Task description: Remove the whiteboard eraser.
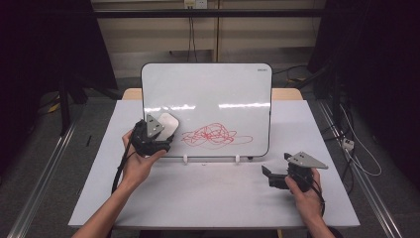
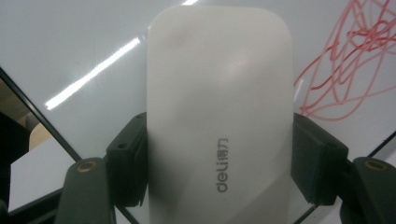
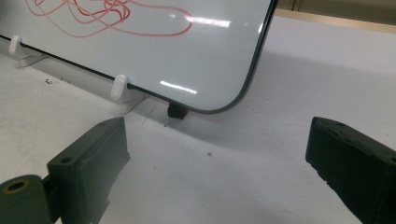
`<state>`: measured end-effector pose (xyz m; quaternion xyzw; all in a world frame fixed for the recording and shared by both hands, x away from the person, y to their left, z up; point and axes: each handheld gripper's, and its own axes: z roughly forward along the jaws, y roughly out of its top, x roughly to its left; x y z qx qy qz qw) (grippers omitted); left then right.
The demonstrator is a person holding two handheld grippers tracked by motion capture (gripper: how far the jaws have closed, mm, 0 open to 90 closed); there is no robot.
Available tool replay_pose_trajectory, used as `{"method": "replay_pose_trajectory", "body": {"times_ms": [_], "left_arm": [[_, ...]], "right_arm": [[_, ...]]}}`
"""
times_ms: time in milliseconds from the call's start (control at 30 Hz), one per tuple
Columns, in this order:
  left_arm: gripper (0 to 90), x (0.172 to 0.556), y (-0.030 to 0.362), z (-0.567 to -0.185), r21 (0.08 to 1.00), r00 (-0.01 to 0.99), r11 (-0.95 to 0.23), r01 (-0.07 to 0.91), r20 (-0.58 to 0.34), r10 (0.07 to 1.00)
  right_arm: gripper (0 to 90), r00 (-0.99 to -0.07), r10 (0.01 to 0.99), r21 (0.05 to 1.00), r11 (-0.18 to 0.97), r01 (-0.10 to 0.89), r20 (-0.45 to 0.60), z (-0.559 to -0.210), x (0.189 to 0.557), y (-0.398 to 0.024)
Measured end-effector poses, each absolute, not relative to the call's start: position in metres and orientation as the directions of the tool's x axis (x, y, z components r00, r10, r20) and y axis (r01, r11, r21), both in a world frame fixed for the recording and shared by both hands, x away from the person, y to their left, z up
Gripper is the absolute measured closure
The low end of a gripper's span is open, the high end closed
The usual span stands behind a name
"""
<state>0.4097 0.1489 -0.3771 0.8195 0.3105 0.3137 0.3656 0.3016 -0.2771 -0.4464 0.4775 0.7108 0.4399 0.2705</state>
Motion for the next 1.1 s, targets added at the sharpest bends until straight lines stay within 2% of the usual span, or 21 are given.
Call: {"method": "replay_pose_trajectory", "body": {"times_ms": [467, 1100], "left_arm": [[31.1, 0.398, 0.163, -0.361, 0.866, 0.659, -0.422, 0.269, 0.154, 0.737], [31.1, 0.384, 0.148, -0.354, 0.871, 0.711, -0.442, 0.215, 0.171, 0.682]], "right_arm": [[5.8, -0.396, 0.917, 0.882, 0.155, 0.446, 0.039, -0.446, 0.304, -0.275], [5.8, -0.397, 0.917, 0.883, 0.149, 0.446, 0.046, -0.447, 0.301, -0.278]]}}
